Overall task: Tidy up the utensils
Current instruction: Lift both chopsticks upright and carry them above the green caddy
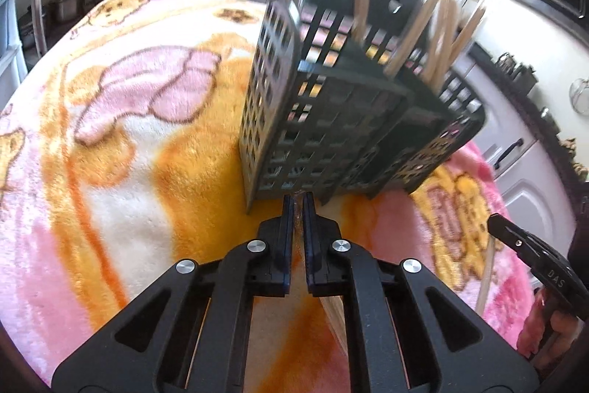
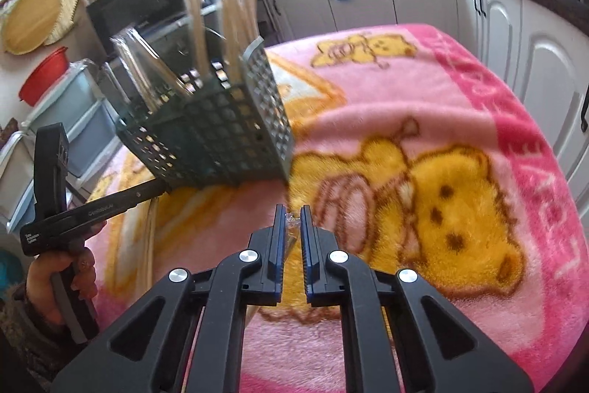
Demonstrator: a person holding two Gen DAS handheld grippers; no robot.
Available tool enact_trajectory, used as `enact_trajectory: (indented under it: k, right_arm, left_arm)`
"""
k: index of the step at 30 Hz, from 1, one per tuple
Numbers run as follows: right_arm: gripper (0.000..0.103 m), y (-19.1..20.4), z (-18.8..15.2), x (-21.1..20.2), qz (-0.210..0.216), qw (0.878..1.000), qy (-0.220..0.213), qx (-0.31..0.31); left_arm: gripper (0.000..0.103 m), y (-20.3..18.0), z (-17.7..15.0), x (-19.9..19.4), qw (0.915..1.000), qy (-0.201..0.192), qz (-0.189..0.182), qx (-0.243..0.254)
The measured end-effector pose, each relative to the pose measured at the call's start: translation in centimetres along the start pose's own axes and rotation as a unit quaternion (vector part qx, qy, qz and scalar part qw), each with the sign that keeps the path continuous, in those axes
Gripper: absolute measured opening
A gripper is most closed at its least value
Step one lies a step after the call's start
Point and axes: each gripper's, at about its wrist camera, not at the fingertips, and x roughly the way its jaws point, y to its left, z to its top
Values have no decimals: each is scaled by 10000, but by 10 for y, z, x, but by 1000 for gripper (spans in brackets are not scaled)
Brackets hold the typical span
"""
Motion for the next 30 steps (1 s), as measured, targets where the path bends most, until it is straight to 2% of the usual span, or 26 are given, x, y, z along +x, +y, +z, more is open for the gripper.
enact_trajectory:
  k: [12,30]
  right_arm:
    - [8,35,19,-50,204,9971,-636,-361]
    - [8,68,37,-113,-6,9851,-1477,-876]
  left_arm:
    - [3,-38,16,-65,9952,-718,-464,478]
    - [2,-91,32,-101,9837,-1218,-835,1031]
